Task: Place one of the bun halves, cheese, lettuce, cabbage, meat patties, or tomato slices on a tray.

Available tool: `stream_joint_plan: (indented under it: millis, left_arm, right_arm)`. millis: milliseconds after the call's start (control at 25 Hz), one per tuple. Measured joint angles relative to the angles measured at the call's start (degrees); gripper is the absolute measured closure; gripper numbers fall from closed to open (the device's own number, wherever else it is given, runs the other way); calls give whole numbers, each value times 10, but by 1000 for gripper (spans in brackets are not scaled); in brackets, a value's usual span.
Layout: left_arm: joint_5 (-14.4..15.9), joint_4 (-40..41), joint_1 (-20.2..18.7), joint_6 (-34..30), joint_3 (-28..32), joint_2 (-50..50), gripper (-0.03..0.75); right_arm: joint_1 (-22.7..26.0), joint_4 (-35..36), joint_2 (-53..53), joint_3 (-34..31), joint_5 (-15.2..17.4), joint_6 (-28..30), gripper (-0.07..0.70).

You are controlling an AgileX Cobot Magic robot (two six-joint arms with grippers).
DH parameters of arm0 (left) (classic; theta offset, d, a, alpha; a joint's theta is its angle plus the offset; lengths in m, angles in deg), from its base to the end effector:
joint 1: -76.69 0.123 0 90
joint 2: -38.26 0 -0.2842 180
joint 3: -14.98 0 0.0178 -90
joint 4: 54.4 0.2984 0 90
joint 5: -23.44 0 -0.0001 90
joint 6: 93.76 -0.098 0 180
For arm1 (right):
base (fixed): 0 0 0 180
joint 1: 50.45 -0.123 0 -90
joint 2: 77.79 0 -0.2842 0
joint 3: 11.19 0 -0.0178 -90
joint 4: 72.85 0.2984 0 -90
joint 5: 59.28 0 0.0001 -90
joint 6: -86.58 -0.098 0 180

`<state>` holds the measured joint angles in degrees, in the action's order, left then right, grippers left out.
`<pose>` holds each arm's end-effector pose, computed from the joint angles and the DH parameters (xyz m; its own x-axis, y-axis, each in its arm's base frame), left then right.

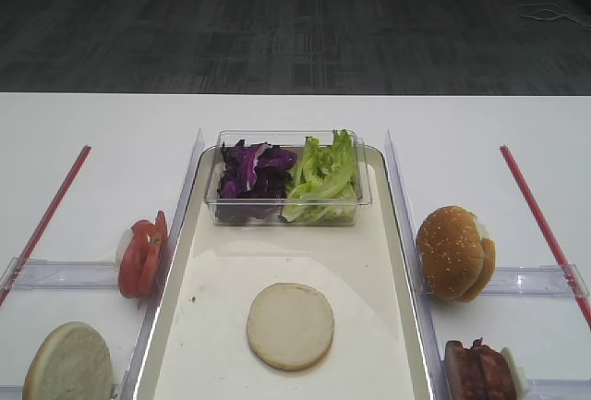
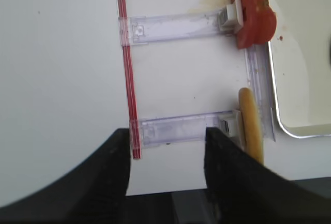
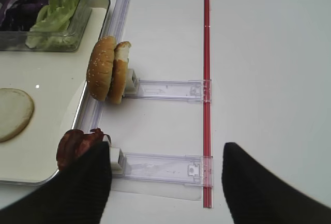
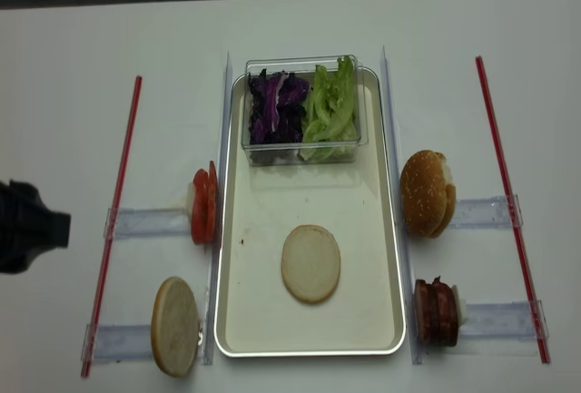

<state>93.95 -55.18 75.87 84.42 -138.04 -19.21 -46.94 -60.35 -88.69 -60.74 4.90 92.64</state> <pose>0.1838 -0.0039 0.3204 -0.9050 0.0402 -0.4234 0.0444 0.9990 -0.0001 0.0524 0.0159 0.2854 -0.5584 0.0249 -0.8292 -0.1063 0.9892 0.1013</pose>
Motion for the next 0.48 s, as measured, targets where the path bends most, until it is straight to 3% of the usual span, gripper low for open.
stream_joint_plan:
  millis: [480]
  left_arm:
    - [-24, 0, 0, 0, 116, 99, 368]
  right_arm:
    - [0, 0, 0, 0, 0, 0, 162]
